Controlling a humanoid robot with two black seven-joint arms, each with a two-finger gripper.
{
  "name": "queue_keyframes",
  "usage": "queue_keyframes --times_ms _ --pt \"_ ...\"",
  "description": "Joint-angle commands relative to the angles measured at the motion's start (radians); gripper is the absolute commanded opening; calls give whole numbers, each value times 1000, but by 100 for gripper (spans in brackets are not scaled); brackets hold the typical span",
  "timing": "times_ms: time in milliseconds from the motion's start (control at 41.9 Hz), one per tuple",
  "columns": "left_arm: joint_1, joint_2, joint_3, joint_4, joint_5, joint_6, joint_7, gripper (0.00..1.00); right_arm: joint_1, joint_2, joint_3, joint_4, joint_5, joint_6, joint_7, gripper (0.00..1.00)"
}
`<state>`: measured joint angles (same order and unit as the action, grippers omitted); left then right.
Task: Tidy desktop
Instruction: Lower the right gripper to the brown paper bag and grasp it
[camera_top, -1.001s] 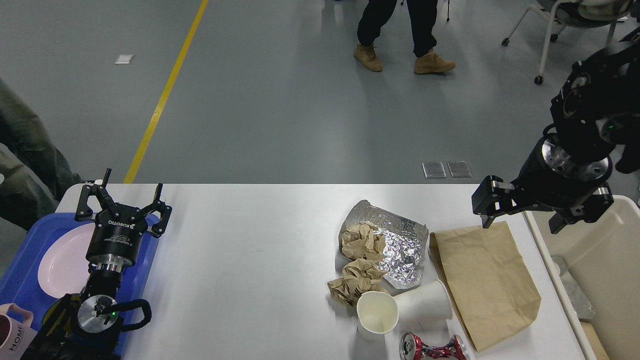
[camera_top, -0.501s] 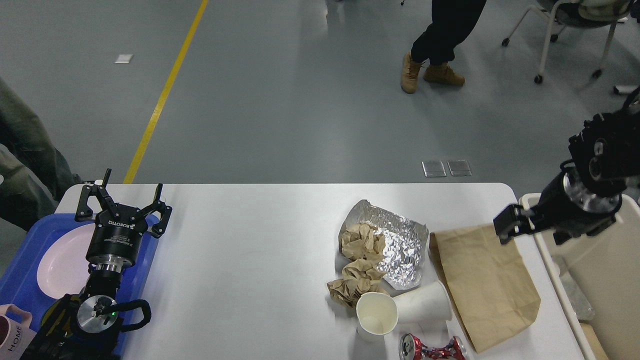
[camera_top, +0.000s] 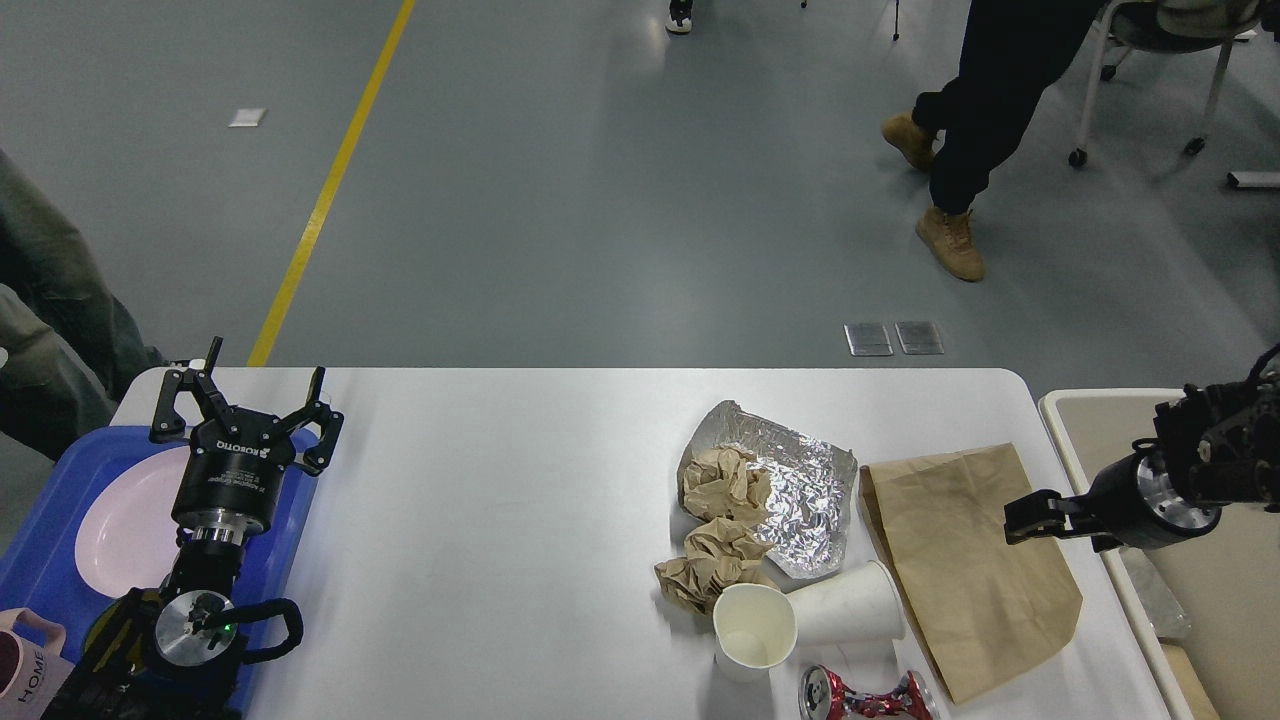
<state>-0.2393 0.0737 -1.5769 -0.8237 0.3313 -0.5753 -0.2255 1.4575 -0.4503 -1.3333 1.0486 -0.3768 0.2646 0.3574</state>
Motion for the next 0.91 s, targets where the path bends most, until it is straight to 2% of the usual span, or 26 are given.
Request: queue_keyframes --times_ms 0,95,262,286,525,882 --pt "-2 0 0 0 2 0 0 97 -57 5 3 -25 4 -53 -11 96" --pt "-2 0 0 0 0 0 0 97 -118 22 8 -85 12 -71 -17 96" --pt "0 0 0 0 0 0 0 97 -141 25 17 -93 42 -85 -17 97" --pt "-2 0 0 0 0 0 0 97 -146 25 20 -93 47 -93 -17 100" --pt "-2 0 0 0 0 0 0 97 -203 39 34 -90 61 -217 -17 100" --pt "-2 0 0 0 0 0 0 97 -229 76 36 -96 58 -242 -17 99"
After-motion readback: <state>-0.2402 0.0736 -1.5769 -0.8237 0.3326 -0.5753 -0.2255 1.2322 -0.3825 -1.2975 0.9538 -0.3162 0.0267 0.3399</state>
